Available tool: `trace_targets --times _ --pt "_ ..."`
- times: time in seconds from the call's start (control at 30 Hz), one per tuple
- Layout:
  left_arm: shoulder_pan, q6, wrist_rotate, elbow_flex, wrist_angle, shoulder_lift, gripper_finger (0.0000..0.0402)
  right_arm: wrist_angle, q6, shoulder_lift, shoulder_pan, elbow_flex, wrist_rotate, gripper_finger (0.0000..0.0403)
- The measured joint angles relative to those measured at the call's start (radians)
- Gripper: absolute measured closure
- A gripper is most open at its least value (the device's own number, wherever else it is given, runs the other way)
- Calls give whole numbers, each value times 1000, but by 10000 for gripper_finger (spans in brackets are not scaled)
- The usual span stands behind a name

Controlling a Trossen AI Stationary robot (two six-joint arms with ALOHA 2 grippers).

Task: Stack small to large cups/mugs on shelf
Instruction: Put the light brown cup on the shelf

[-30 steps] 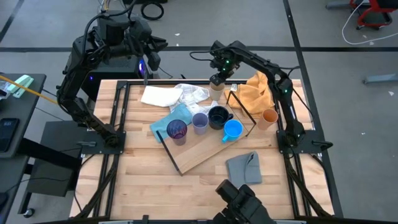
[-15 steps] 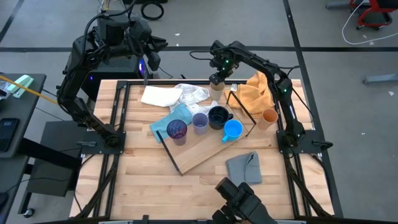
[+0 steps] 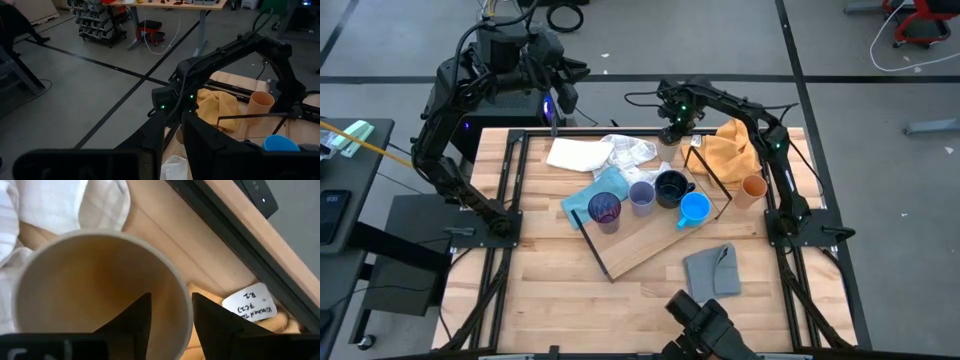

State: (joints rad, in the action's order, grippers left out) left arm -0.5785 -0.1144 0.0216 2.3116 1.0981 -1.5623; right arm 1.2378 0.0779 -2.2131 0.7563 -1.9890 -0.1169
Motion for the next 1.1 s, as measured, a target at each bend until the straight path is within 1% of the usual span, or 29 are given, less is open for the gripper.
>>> trace_targets --times 0.13,0.23,0.3,0.4,0.43,0.63,0.83,1.1 --pt "0 -2 0 0 0 0 325 -17 0 0 0 2 0 268" --pt "0 -2 0 0 0 0 321 -21 -1 2 0 2 -4 291" --pt "0 -3 0 0 0 0 320 -22 -2 2 0 2 -13 316" --pt "0 -3 0 0 0 0 321 -35 -20 2 0 2 -21 378" --pt "0 -3 0 0 0 0 322 -38 -31 3 0 2 -25 389" --pt "0 -3 0 0 0 0 328 -39 -34 3 -1 2 -26 396" --pt "0 -4 0 0 0 0 322 -6 -44 8 -10 -5 -41 399" --pt "0 -29 0 0 0 0 324 85 -53 61 -14 -129 -52 401"
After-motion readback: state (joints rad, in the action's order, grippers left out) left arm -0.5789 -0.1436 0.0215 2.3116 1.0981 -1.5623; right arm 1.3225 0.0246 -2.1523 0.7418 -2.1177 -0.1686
